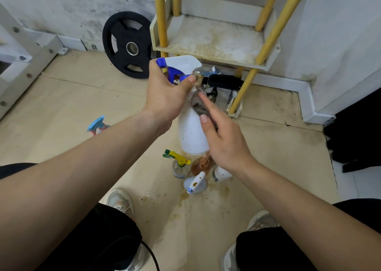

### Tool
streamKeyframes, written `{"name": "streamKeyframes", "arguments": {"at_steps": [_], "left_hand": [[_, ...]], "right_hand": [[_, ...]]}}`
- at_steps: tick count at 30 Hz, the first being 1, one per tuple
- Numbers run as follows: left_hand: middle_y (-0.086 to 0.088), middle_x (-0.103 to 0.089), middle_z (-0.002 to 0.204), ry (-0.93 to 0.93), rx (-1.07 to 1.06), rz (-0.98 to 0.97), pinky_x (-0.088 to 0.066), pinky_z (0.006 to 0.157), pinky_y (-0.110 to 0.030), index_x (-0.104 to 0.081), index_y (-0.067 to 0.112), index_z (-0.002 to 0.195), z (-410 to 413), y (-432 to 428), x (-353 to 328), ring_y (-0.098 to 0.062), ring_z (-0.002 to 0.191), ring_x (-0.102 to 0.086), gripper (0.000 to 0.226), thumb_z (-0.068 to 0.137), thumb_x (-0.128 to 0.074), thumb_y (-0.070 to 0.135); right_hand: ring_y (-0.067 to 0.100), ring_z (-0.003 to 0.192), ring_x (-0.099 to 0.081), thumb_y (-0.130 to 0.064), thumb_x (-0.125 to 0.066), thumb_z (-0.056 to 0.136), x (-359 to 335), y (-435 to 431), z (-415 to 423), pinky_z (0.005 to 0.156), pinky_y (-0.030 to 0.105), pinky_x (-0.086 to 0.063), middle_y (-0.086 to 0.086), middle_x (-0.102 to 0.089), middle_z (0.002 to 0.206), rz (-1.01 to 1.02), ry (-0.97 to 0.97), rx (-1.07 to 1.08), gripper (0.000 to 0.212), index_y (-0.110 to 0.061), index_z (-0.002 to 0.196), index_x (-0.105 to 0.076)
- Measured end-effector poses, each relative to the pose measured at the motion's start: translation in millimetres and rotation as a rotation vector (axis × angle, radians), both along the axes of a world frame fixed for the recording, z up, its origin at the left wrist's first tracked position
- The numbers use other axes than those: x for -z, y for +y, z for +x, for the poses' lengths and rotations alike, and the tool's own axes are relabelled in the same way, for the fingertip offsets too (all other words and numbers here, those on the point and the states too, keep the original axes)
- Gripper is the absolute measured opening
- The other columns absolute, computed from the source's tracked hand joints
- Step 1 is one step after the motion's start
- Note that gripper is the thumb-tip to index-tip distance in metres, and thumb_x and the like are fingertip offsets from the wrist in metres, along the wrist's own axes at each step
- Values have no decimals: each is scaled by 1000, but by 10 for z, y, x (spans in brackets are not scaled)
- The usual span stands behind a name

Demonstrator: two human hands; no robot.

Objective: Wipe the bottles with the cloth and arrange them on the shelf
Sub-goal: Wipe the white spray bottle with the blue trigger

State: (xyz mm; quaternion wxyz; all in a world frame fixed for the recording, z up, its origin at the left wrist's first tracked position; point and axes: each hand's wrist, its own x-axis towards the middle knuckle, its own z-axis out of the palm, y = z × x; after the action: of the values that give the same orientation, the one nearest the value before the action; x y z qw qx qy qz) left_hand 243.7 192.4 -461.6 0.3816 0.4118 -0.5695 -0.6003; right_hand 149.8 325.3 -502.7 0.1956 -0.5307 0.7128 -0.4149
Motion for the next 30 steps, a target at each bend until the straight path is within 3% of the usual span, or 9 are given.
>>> {"name": "streamKeyframes", "arguments": {"at_steps": [2, 5, 9, 13, 17, 19, 21, 25, 30], "left_hand": [[-4, -68, 112, -5, -13, -3, -57, 92, -54, -44, 20, 115, -1, -4, 2, -23, 105, -70, 47, 83, -78, 15], [-5, -67, 112, 15, -63, 22, -57, 92, -56, -46, 22, 111, 0, -25, -20, -25, 105, -70, 47, 77, -78, 20], [-12, -68, 114, 35, -95, 34, -56, 92, -58, -48, 21, 111, 8, -28, -37, -31, 105, -70, 47, 76, -80, 21], [-7, -71, 97, 18, -38, 8, -59, 89, -47, -52, 13, 113, -22, 41, -18, -22, 93, -73, 50, 77, -86, 20], [-11, -74, 105, -5, -11, 20, -59, 92, -39, -62, 7, 113, -32, 101, -12, -23, 99, -73, 48, 75, -87, 24], [-6, -74, 98, -30, 34, 28, -59, 87, -34, -65, 8, 111, -28, 85, -17, -19, 92, -73, 31, 85, -80, 15], [-2, -74, 91, -48, 125, 52, -59, 78, -30, -65, 8, 115, -22, 58, -45, -14, 84, -71, 22, 94, -68, 5], [-10, -73, 92, -2, 237, 207, -62, 77, -30, -62, 6, 116, 6, 20, -108, -19, 82, -71, 25, 96, -58, -8], [-2, -76, 85, 39, 309, 271, -61, 77, -25, -63, 8, 106, 32, 11, -121, -13, 76, -72, 16, 94, -64, -2]], "right_hand": [[-12, 86, -58, -29, -42, 109, 3, 31, 4, 72, 11, -43, -38, -61, 89, 44, -54, 52, 48, -32, 156, -37], [9, 137, -49, -33, -39, 108, 31, 88, 83, 110, 29, -44, -9, -48, 154, 13, 113, 15, 50, -30, 157, -35], [39, 138, -47, -35, -40, 104, 76, 100, 150, 111, 45, -43, 17, -33, 163, -92, 512, -40, 49, -23, 151, -48], [18, 148, -38, -31, -41, 107, -32, 46, 110, 119, 35, -36, 4, -36, 163, -64, 108, -1, 49, -24, 155, -40], [-1, 141, -41, -24, -45, 107, -109, 8, 141, 119, 28, -35, -6, -46, 157, -89, -144, 16, 49, -19, 155, -39], [-3, 127, -53, -24, -46, 107, -106, 23, 139, 111, 24, -42, -10, -58, 144, -75, -199, 44, 48, -23, 154, -40], [3, 93, -63, -24, -47, 107, -110, 23, 103, 87, 20, -48, -8, -73, 113, -56, -304, 95, 45, -31, 152, -44], [3, 115, -62, -26, -47, 106, -121, -48, -47, 97, 26, -50, -10, -68, 128, -73, -547, 143, 41, -23, 146, -55], [-3, 75, -60, -16, -45, 109, -188, -67, -139, 67, 16, -47, -22, -68, 79, -93, -617, 129, 24, -20, 110, -68]]}}
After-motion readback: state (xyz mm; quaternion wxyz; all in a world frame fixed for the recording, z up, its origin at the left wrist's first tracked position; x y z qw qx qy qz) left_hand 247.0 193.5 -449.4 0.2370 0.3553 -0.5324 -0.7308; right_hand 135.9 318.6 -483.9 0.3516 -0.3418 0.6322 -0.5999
